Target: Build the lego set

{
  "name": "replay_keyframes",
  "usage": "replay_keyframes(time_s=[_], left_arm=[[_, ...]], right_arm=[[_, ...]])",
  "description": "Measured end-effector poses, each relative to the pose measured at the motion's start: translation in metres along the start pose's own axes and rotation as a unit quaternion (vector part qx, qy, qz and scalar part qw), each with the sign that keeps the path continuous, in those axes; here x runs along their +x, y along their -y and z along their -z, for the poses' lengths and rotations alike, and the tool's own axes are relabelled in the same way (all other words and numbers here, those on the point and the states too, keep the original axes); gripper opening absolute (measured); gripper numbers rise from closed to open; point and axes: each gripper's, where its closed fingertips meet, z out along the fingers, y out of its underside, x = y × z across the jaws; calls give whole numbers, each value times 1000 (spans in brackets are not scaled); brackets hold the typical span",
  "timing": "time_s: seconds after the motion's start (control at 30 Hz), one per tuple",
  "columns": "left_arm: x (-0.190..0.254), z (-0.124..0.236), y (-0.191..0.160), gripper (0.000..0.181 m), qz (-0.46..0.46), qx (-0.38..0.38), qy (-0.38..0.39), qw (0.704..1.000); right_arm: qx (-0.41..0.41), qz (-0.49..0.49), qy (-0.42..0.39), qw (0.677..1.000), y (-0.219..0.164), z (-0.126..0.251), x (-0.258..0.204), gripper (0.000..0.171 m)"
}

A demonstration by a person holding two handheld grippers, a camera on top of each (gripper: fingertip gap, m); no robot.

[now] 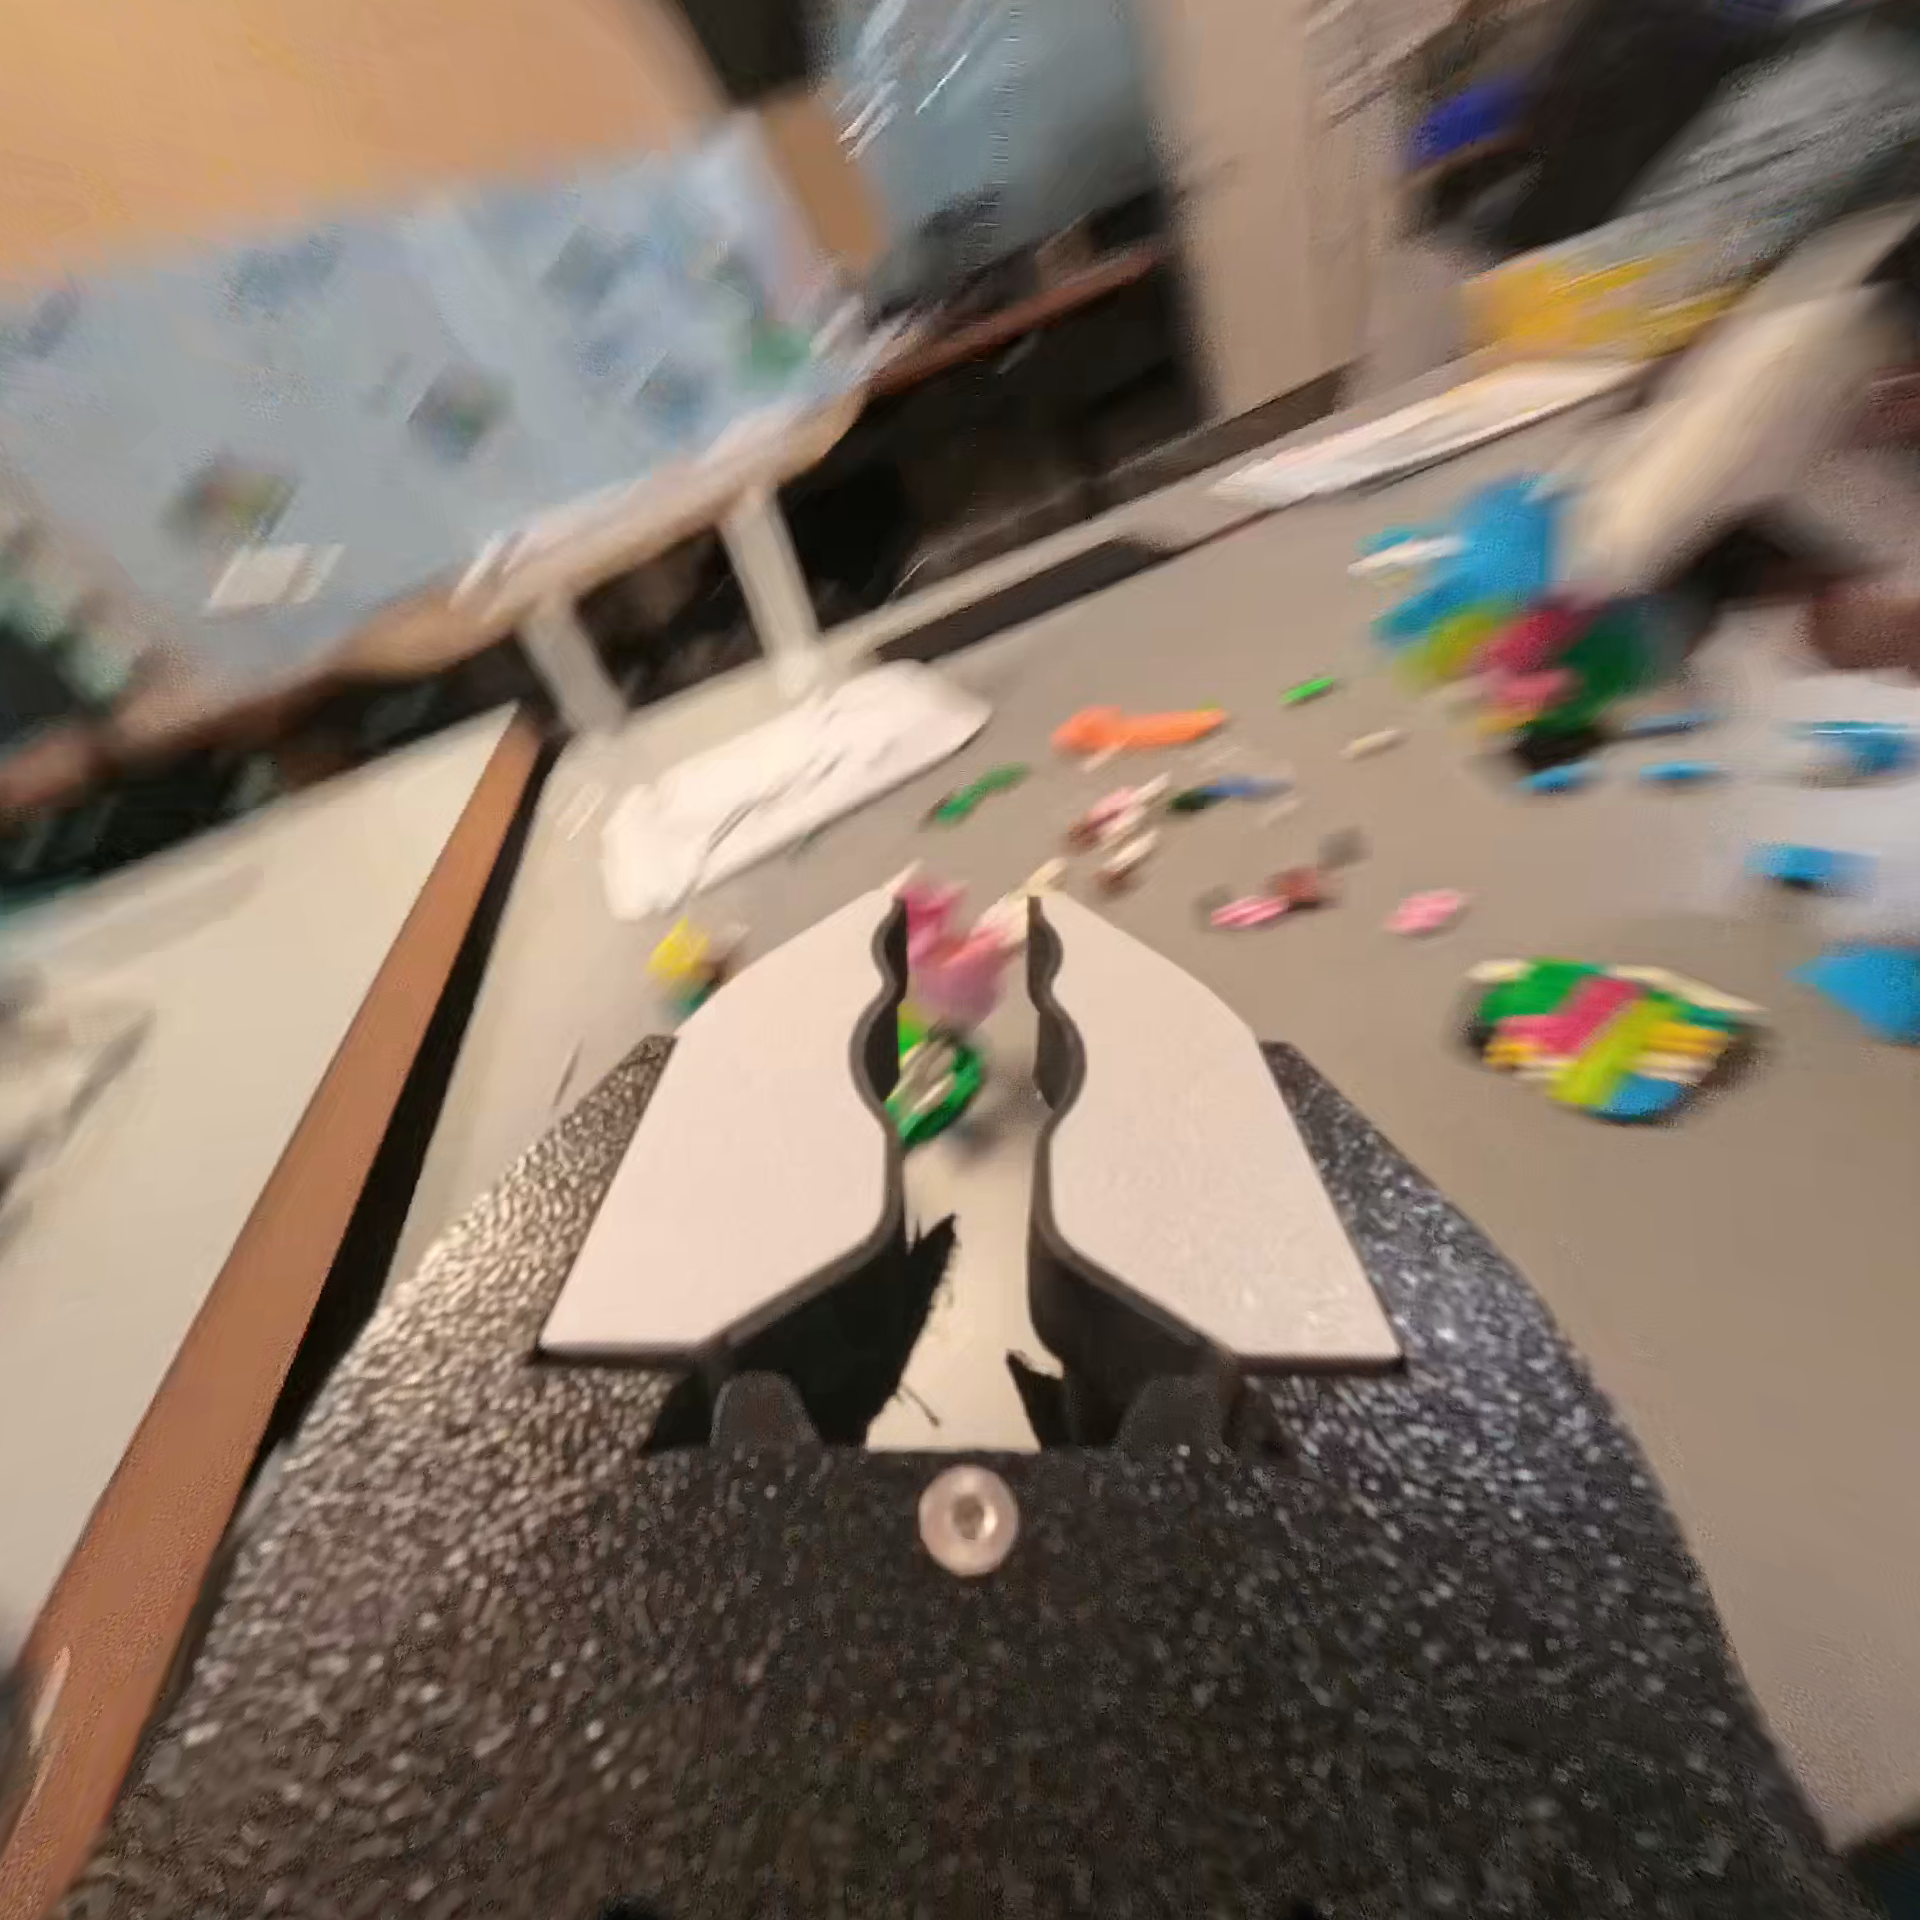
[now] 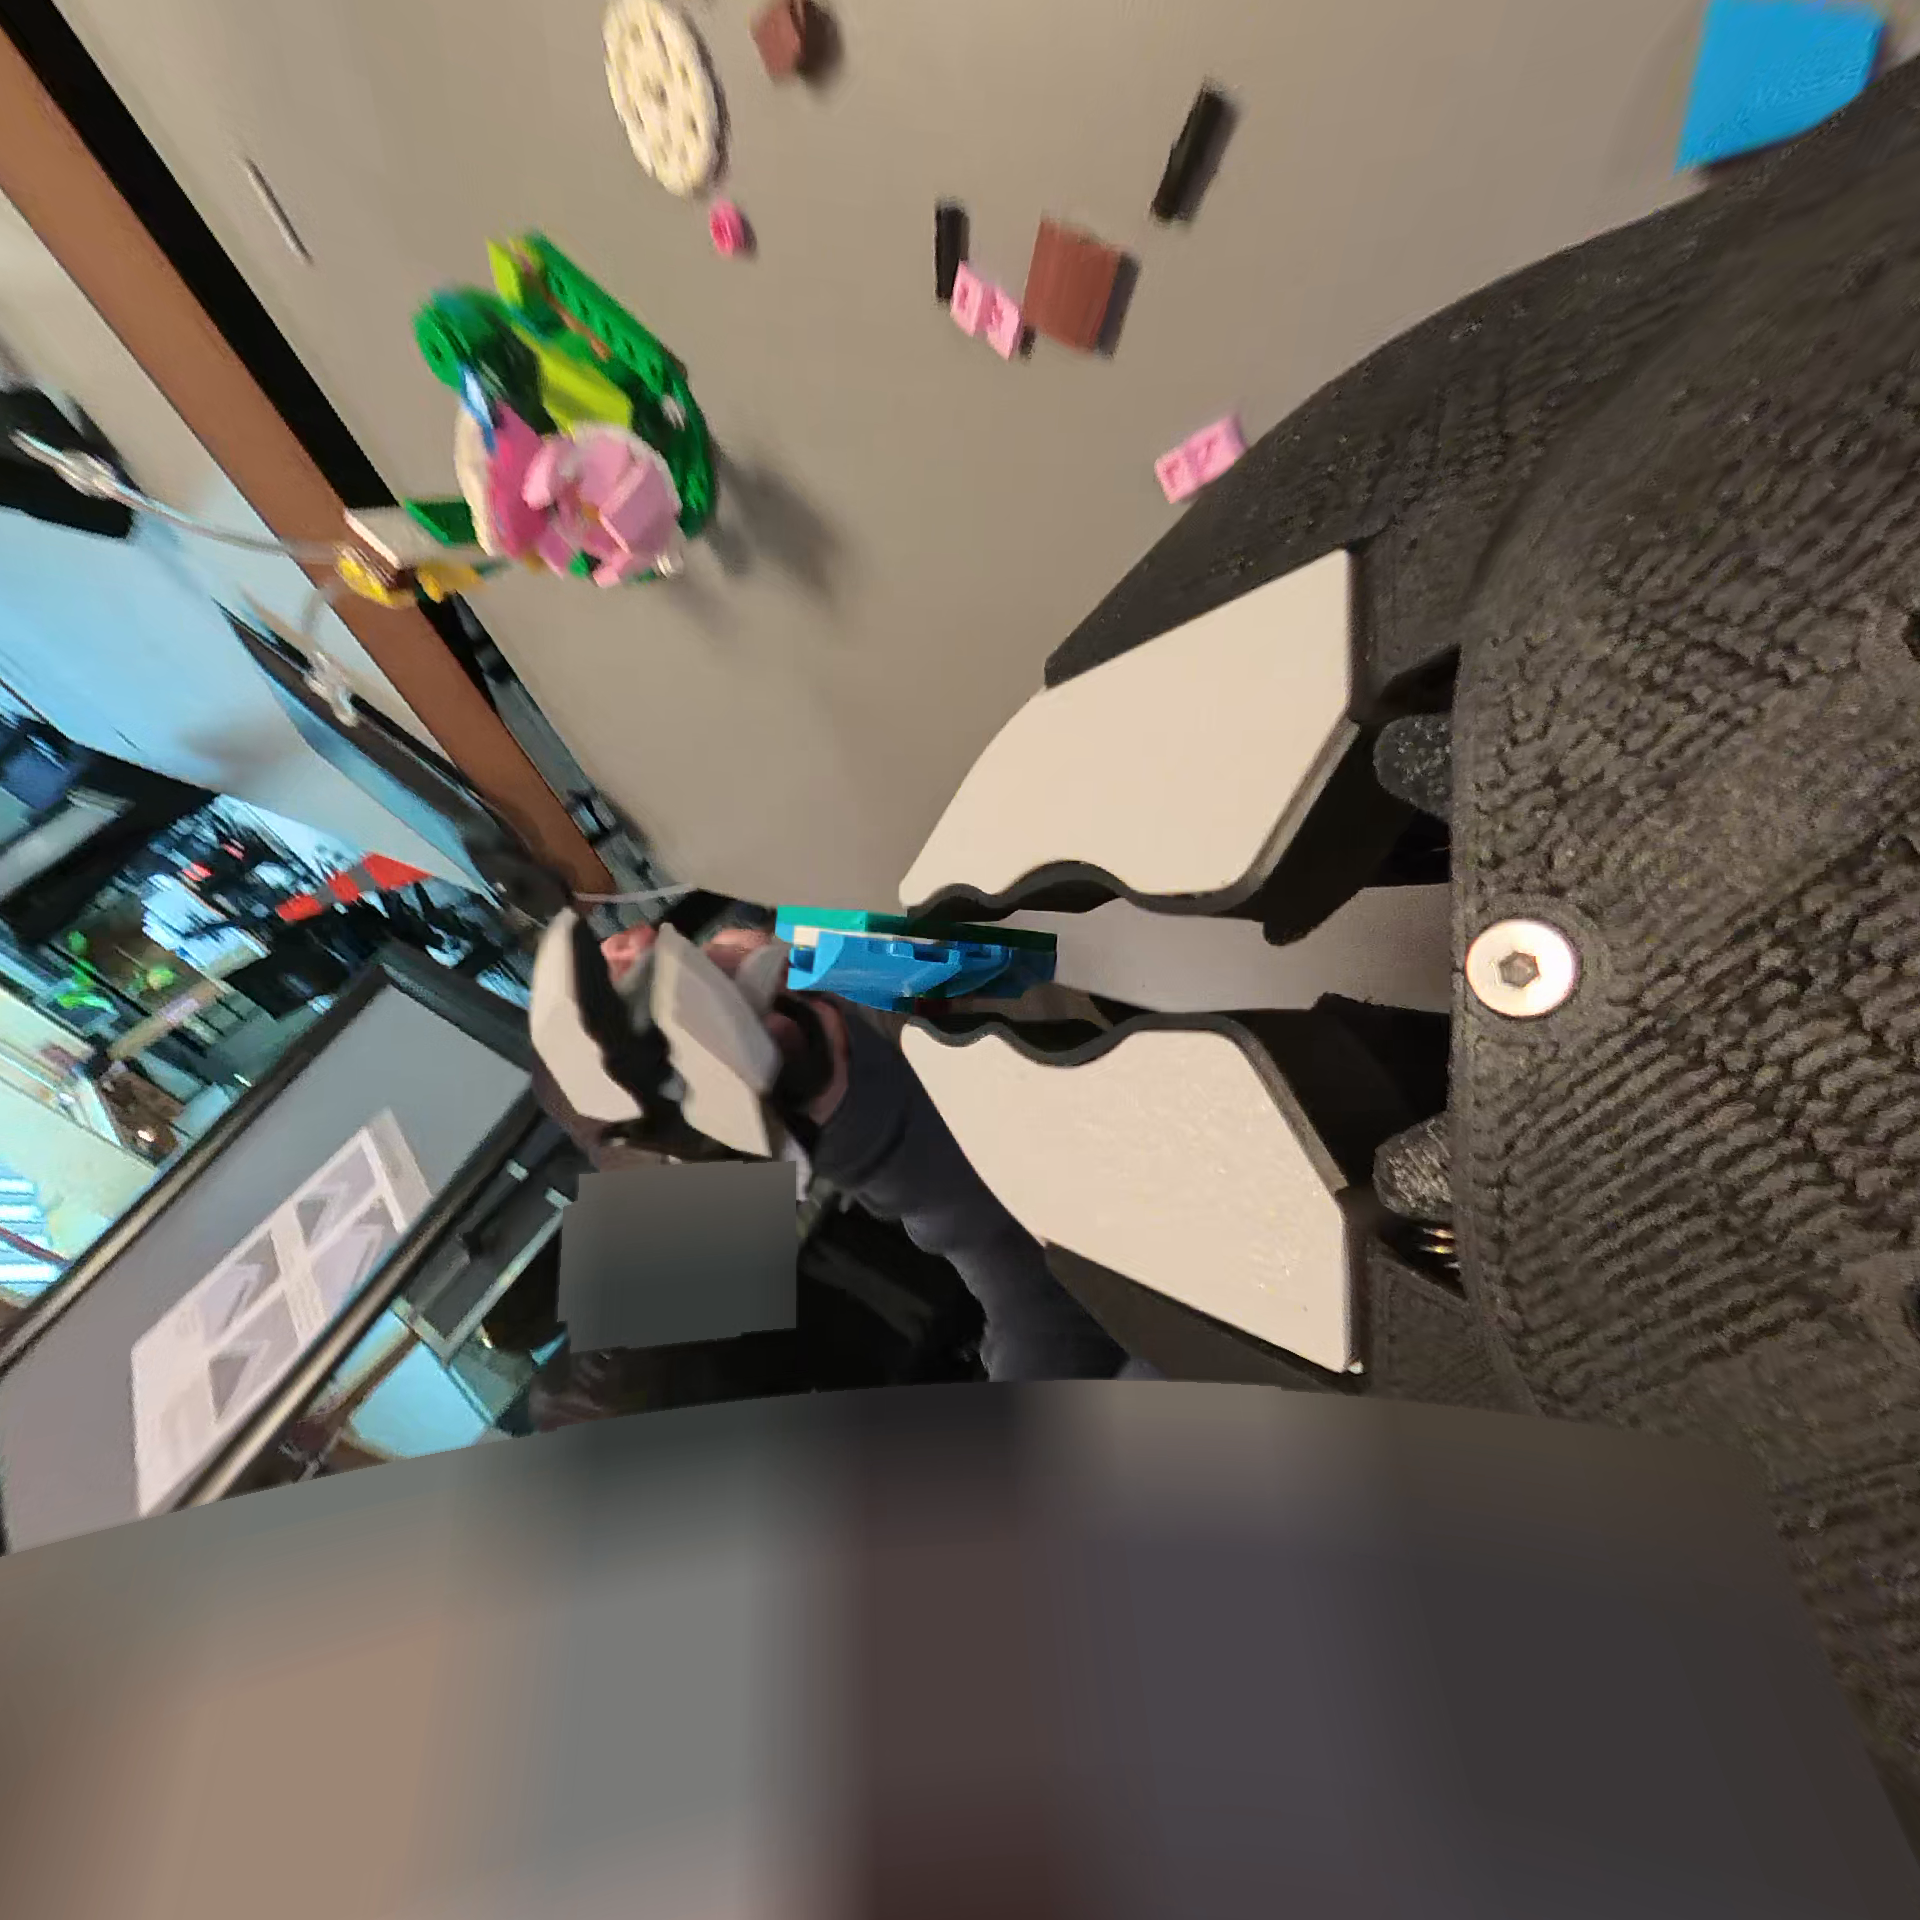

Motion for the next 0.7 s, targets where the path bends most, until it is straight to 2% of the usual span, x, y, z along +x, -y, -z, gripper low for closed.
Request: replay_keyframes(time_s=[0.03, 0.13, 0.4, 0.57, 0.7], left_arm=[[-22, -1, -20, 22, 41, -51, 44, 997], [-42, -9, -47, 34, 137, -90, 44, 986], [-51, -48, -73, 60, 121, -152, -23, 981], [-48, -61, -86, 57, 135, -177, -49, 974], [-43, -57, -85, 56, 145, -178, -50, 972]], right_arm=[[11, 9, -12, 1000, 3, 3, 3, 14], [32, 28, -40, 998, 11, 9, 11, 14], [35, 70, -75, 994, 9, 14, 16, 14], [38, 86, -89, 992, 8, 18, 19, 14], [44, 110, -110, 987, 11, 21, 24, 15]])
